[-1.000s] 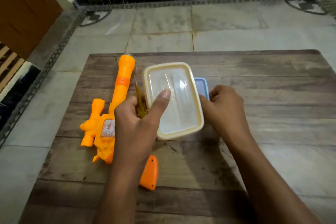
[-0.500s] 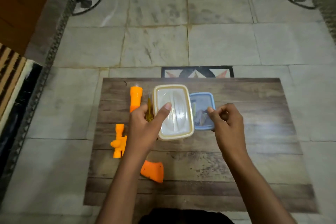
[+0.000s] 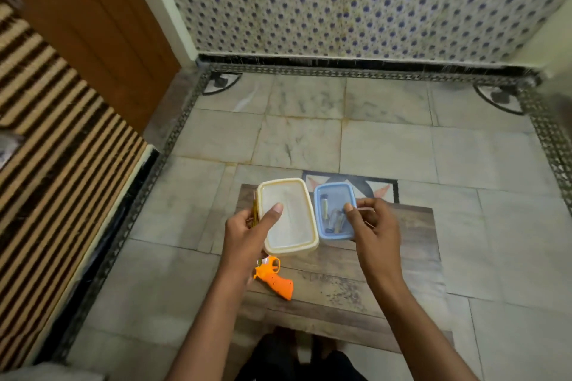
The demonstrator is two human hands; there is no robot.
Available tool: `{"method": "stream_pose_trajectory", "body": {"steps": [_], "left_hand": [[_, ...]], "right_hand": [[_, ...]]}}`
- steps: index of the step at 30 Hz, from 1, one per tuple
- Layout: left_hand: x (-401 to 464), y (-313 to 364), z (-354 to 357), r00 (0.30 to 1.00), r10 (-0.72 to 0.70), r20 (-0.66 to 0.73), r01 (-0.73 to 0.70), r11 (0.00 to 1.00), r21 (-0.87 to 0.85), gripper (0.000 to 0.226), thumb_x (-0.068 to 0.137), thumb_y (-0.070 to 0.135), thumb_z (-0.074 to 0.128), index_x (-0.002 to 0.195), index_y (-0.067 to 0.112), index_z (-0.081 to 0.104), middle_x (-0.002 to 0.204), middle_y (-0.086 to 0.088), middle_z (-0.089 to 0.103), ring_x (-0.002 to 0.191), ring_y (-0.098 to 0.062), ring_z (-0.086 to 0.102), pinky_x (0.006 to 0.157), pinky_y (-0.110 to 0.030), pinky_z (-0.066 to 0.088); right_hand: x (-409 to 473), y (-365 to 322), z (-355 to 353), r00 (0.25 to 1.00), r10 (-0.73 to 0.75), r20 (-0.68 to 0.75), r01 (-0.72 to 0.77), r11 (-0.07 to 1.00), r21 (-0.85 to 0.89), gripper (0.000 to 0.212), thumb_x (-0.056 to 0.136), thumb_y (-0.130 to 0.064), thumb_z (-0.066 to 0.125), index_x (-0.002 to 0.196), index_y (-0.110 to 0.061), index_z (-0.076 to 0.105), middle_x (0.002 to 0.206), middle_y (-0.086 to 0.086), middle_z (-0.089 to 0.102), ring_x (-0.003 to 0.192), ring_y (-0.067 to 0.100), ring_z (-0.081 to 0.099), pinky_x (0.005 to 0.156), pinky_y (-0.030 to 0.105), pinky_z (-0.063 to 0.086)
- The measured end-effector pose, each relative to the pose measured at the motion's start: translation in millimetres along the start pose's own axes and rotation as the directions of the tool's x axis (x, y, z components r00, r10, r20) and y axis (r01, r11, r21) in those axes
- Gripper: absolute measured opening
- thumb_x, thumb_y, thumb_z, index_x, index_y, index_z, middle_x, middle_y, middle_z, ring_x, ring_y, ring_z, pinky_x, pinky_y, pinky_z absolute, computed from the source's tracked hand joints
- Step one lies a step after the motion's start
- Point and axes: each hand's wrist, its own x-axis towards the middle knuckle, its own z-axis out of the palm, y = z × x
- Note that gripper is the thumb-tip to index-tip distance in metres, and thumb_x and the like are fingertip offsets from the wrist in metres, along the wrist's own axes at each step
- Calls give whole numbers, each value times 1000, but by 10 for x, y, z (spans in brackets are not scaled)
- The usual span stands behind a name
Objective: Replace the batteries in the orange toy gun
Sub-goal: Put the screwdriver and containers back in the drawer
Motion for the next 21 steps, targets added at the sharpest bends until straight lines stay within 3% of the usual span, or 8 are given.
{"method": "stream_pose_trajectory", "body": {"steps": [3, 9, 11, 14, 18, 21], "left_hand": [[-243, 148, -142, 999, 23, -42, -24, 999, -32, 18, 90, 28, 81, 92, 10, 76, 73, -3, 76, 62, -16, 73, 44, -24, 50], [-532, 163, -618, 980, 13, -201, -40, 991, -129, 23, 89, 27, 82, 97, 6, 77, 81, -7, 79, 73, -22, 77, 50, -27, 52], [-590, 133, -863, 970, 3, -244, -42, 987, -156, 24, 88, 28, 82, 98, 7, 78, 85, -8, 80, 76, -24, 77, 52, -29, 54], [-623, 52, -1300, 943, -20, -333, -43, 983, -179, 30, 88, 32, 82, 96, 5, 77, 78, -7, 74, 62, -18, 68, 42, -23, 42], [-592, -66, -1966, 908, -57, -416, -36, 976, -213, 34, 86, 40, 82, 99, 9, 77, 81, -4, 73, 62, -14, 62, 39, -21, 38], [-543, -136, -2543, 883, -76, -462, -40, 971, -236, 36, 87, 41, 81, 99, 8, 75, 80, -6, 70, 55, -12, 55, 38, -19, 37]], "right_hand": [[-153, -184, 29, 998, -27, 54, 25, 999, 29, 9, 98, -35, 69, 95, -28, 63, 94, 1, 77, 91, 20, 77, 77, 60, 62], [-374, -406, 330, 978, -69, 198, 58, 996, 63, 11, 99, -31, 69, 88, -31, 66, 92, 2, 78, 89, 22, 76, 80, 63, 60], [-443, -459, 547, 960, -79, 268, 67, 996, 53, 10, 99, -30, 69, 90, -28, 66, 92, 0, 78, 89, 21, 76, 80, 61, 61], [-534, -534, 962, 929, -84, 361, 72, 996, 47, 10, 99, -26, 68, 94, -18, 66, 91, 1, 79, 89, 20, 76, 78, 55, 61], [-671, -626, 1642, 892, -105, 440, 95, 994, 44, 14, 99, -25, 69, 94, -14, 63, 92, 7, 78, 89, 26, 76, 72, 54, 60], [-861, -700, 2229, 867, -101, 488, 89, 995, 49, 15, 99, -23, 69, 96, -10, 64, 92, 9, 79, 92, 28, 76, 79, 55, 61]]}}
